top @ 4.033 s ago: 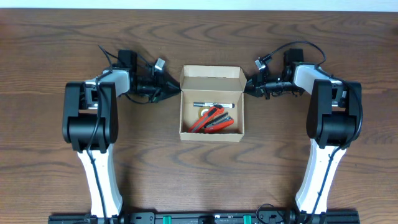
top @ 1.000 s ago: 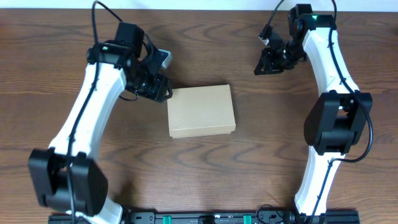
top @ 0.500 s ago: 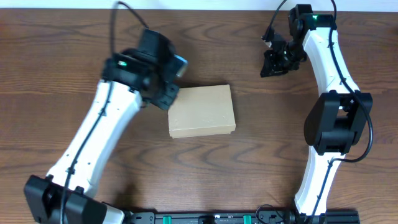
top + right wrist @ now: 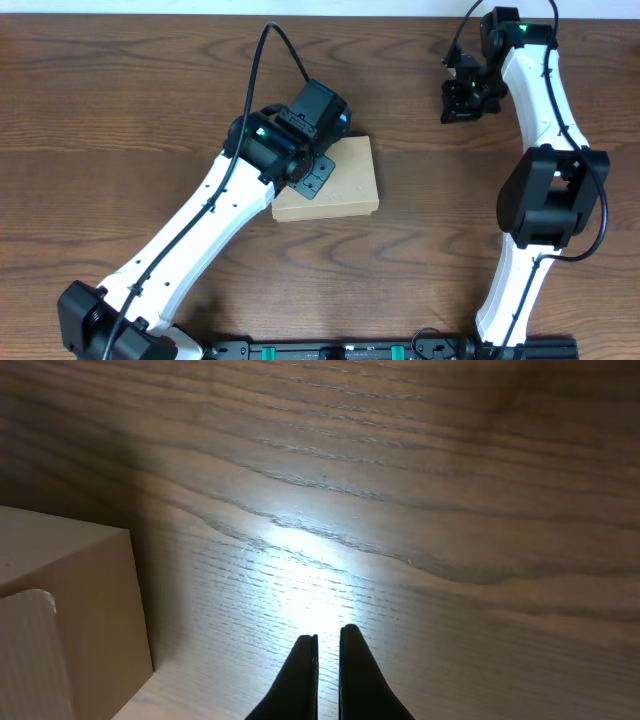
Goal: Pack container
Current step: 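Press the closed lid down with the left gripper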
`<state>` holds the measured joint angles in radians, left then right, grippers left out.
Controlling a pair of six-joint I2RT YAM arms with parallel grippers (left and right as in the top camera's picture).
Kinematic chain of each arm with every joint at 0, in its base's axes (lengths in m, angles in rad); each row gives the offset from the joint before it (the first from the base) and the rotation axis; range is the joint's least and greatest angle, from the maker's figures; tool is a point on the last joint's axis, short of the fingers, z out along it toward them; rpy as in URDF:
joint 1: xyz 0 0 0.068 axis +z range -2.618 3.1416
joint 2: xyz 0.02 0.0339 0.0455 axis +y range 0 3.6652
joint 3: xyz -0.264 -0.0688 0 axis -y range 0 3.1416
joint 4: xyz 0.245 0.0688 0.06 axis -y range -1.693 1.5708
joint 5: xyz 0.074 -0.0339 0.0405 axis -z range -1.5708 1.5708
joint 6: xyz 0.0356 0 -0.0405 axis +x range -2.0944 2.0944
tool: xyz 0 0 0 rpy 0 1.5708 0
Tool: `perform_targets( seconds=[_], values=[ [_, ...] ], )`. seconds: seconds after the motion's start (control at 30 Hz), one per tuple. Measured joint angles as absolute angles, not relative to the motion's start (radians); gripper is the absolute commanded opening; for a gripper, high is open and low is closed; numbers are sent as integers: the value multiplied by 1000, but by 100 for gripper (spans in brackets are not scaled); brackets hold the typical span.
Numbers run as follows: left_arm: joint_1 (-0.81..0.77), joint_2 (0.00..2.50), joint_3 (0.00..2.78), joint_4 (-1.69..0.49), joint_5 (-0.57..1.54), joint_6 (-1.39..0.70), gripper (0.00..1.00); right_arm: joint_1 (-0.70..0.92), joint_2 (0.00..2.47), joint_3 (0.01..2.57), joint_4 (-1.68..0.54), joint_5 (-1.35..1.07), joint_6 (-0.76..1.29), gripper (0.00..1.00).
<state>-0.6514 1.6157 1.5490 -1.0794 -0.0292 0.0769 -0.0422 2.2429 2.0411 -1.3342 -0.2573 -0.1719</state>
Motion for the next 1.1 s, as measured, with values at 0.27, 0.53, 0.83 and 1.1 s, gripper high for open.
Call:
perform_targets(
  seconds=[0.27, 0.53, 0.83, 1.1],
  values=[
    [-672, 1665, 1549, -1099, 9, 105, 22, -43, 2243, 2041, -1334, -253, -172, 1],
    [-740, 1783, 1549, -1083, 23, 114, 21, -43, 2243, 2041, -1334, -253, -172, 2],
    [-756, 1876, 1549, -1074, 24, 136, 6, -43, 2243, 2041, -1334, -253, -173, 2],
    [-756, 1892, 1557, -1070, 46, 167, 6, -43, 2243, 2041, -1335, -253, -173, 1]
  ],
)
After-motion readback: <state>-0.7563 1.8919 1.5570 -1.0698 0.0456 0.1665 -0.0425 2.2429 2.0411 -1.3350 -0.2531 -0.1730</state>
